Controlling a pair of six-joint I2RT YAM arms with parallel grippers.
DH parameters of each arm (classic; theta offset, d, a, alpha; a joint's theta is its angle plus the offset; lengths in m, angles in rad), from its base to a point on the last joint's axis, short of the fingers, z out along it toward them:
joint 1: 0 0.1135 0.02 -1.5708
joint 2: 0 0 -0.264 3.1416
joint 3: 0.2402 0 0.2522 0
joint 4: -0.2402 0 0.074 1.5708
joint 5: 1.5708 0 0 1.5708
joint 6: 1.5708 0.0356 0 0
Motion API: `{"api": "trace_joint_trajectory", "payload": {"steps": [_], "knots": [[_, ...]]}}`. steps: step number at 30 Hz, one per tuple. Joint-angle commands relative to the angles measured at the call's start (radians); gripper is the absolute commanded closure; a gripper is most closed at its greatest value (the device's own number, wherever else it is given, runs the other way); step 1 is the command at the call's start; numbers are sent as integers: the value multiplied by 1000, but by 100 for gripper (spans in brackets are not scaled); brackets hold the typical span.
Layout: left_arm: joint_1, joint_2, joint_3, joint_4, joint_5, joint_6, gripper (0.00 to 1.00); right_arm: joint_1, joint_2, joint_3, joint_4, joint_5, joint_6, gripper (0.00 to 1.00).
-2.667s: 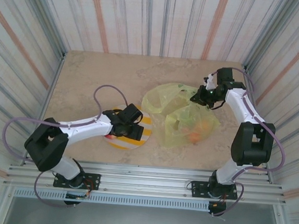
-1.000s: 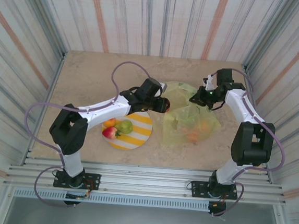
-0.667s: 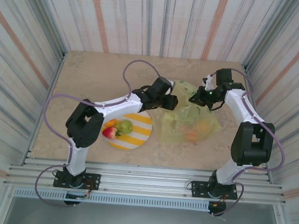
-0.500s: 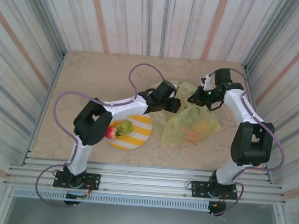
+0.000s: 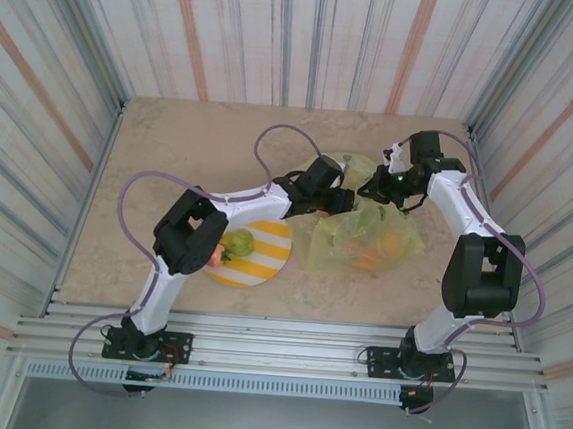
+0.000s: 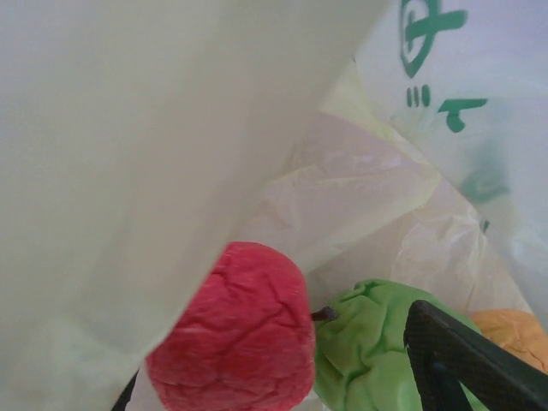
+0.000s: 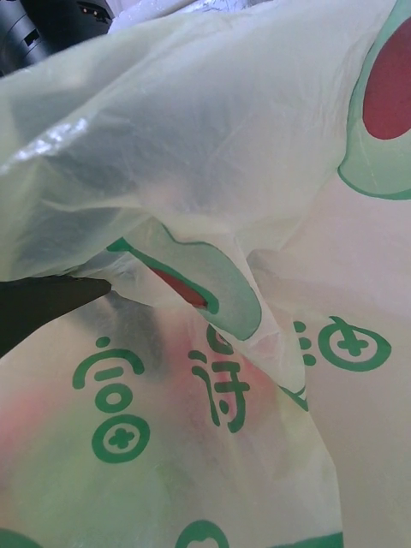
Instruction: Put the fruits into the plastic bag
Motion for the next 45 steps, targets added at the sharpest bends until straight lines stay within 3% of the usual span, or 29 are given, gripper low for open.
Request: {"api": "trace_joint_trajectory", "payload": {"steps": [1, 12, 24, 32, 45], "knots": [[-4, -48, -4, 2, 16, -8, 15, 5, 2, -6, -11, -12, -15, 100], [7, -227, -137, 2, 56, 12, 14, -2, -8, -25, -10, -2, -23, 100], [16, -552, -453, 5, 178, 59, 15, -9, 8, -23, -10, -3, -26, 100], [48, -741, -570, -77, 57, 104, 14, -10, 5, -26, -10, -1, -26, 100], [233, -1031, -710, -269, -4, 127, 12, -11, 8, -28, -9, 1, -27, 100]]}}
